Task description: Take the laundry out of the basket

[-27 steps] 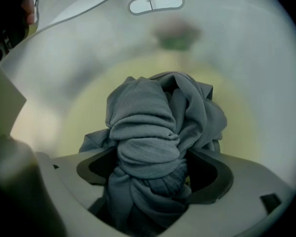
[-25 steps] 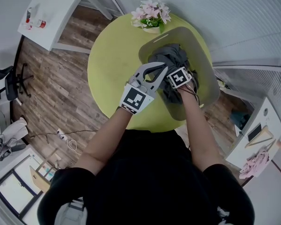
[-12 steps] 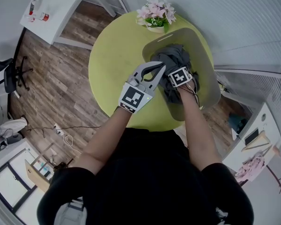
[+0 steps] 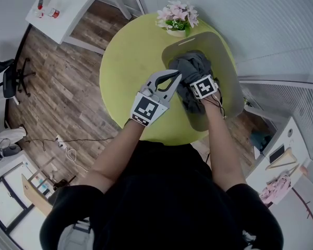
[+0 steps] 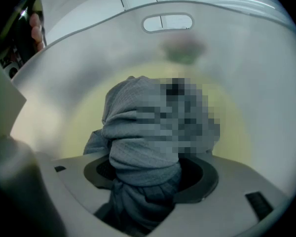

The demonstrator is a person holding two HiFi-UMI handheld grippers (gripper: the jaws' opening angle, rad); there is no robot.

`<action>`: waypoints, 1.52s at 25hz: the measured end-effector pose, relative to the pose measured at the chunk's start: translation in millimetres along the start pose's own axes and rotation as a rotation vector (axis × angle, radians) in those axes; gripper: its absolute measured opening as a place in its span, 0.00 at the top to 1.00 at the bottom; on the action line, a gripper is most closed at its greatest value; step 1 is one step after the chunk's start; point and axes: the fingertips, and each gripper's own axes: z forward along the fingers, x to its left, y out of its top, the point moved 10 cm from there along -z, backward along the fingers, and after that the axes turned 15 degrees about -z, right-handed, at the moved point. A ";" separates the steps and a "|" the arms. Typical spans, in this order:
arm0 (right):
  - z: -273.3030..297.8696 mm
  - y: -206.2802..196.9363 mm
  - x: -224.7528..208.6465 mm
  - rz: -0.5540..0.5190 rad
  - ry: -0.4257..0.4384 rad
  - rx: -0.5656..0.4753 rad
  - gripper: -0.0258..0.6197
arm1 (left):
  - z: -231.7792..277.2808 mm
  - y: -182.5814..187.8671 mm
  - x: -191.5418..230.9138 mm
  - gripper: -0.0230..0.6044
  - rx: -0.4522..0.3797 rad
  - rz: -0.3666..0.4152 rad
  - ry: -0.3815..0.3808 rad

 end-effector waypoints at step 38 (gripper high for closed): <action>-233.0 60.0 96.5 -0.298 -0.119 -0.144 0.45 | -115.1 46.5 -89.6 0.95 -0.196 0.111 0.104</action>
